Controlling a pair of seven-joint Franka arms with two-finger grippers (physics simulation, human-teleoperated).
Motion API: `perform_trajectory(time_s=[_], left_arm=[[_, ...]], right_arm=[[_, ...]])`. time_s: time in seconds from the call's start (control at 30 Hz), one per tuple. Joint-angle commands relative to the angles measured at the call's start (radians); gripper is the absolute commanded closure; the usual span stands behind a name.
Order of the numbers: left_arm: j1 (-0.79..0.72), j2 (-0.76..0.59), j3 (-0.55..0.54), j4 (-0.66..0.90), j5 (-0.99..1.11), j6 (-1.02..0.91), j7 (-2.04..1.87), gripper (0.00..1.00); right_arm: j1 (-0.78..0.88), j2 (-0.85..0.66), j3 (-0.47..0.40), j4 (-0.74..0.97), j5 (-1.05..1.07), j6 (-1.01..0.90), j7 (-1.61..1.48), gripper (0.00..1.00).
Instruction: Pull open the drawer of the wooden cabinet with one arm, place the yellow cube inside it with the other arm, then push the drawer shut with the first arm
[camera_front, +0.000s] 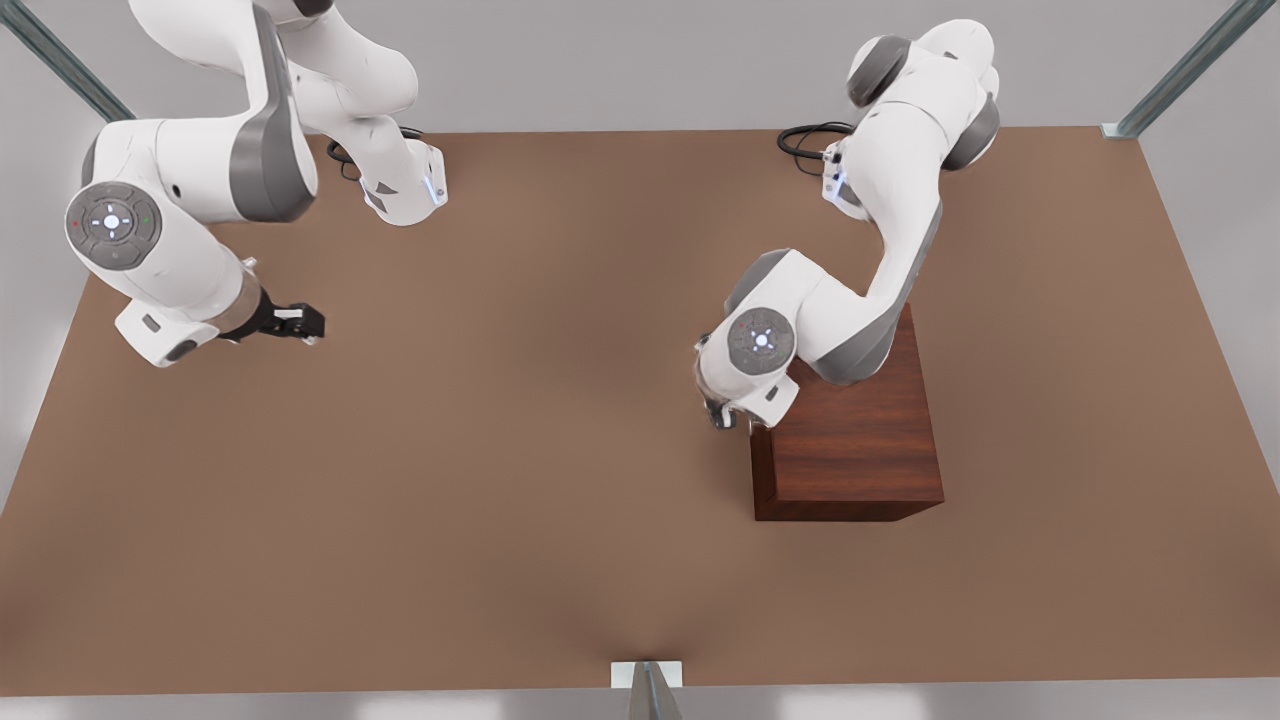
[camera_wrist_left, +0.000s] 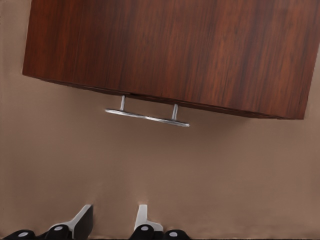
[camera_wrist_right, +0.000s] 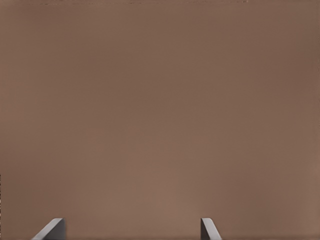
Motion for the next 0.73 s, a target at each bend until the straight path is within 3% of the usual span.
perform_trajectory(time_s=[0.0, 0.07, 0.1, 0.13, 0.2, 0.37, 0.7], left_arm=[[0.083, -0.076, -0.008, 0.061, -0.005, -0.457, 1.167, 0.00], [0.157, -0.126, -0.005, 0.059, 0.200, -0.583, 1.922, 0.00], [0.232, -0.228, 0.020, -0.029, 0.199, -0.522, 2.264, 0.00], [0.235, -0.374, 0.112, -0.241, 0.175, -0.358, 2.424, 0.00], [0.232, -0.451, 0.167, -0.306, -0.026, -0.181, 2.312, 0.00], [0.220, -0.446, 0.163, -0.284, -0.037, -0.322, 2.309, 0.00], [0.232, -0.446, 0.152, -0.283, -0.027, -0.339, 2.312, 0.00]], right_arm=[[-0.003, -0.003, 0.000, -0.001, 0.021, 0.003, 0.010, 0.00], [-0.003, -0.009, 0.000, -0.007, 0.025, 0.003, 0.010, 0.00], [-0.003, -0.008, 0.000, -0.006, 0.025, 0.003, 0.010, 0.00], [-0.003, -0.008, -0.002, -0.006, 0.025, 0.003, 0.010, 0.00], [-0.003, -0.009, -0.002, -0.006, 0.025, 0.003, 0.011, 0.00], [-0.003, -0.009, -0.005, -0.006, 0.022, 0.001, 0.013, 0.00], [-0.003, -0.011, -0.010, -0.007, 0.022, -0.002, 0.010, 0.00]])
